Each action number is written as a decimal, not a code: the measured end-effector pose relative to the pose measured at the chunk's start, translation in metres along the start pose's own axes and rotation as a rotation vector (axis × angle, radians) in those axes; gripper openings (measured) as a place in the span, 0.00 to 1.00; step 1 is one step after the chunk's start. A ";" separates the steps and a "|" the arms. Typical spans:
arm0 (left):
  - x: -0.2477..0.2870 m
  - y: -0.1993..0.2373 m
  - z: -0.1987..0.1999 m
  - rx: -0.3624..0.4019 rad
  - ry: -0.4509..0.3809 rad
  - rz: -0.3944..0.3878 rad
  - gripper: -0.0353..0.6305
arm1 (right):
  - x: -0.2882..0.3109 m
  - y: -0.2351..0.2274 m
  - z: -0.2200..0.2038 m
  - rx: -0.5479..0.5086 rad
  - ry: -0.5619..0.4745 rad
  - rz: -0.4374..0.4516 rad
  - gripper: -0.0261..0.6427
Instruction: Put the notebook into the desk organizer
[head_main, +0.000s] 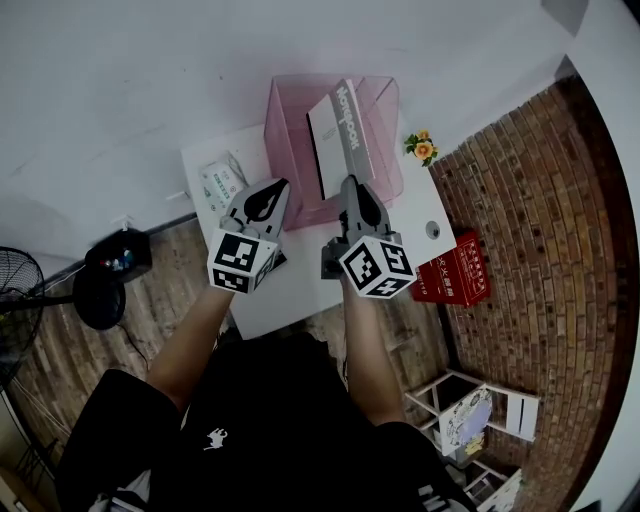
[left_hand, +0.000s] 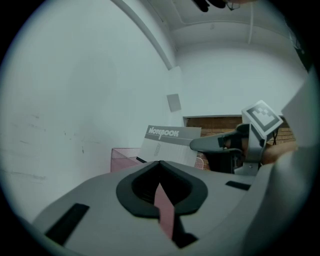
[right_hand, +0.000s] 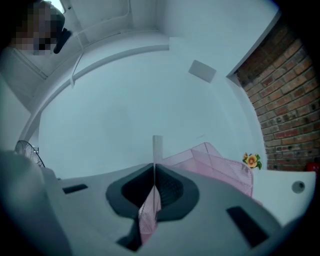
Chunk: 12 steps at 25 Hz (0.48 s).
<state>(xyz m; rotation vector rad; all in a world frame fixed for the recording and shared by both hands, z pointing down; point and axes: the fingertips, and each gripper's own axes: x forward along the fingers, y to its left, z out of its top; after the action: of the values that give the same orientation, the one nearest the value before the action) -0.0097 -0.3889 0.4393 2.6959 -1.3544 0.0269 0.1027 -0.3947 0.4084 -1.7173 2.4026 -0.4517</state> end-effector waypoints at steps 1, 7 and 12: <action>0.001 0.001 0.000 -0.002 -0.002 0.001 0.06 | 0.003 0.001 -0.001 0.006 0.001 0.002 0.05; 0.004 0.009 0.001 -0.012 -0.010 0.005 0.06 | 0.015 0.005 -0.007 0.029 0.014 0.006 0.05; 0.003 0.010 -0.001 -0.015 -0.005 0.003 0.06 | 0.018 0.006 -0.014 0.045 0.025 0.004 0.05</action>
<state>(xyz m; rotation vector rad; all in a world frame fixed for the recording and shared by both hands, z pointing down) -0.0155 -0.3973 0.4416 2.6829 -1.3549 0.0106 0.0872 -0.4080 0.4203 -1.6979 2.3933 -0.5252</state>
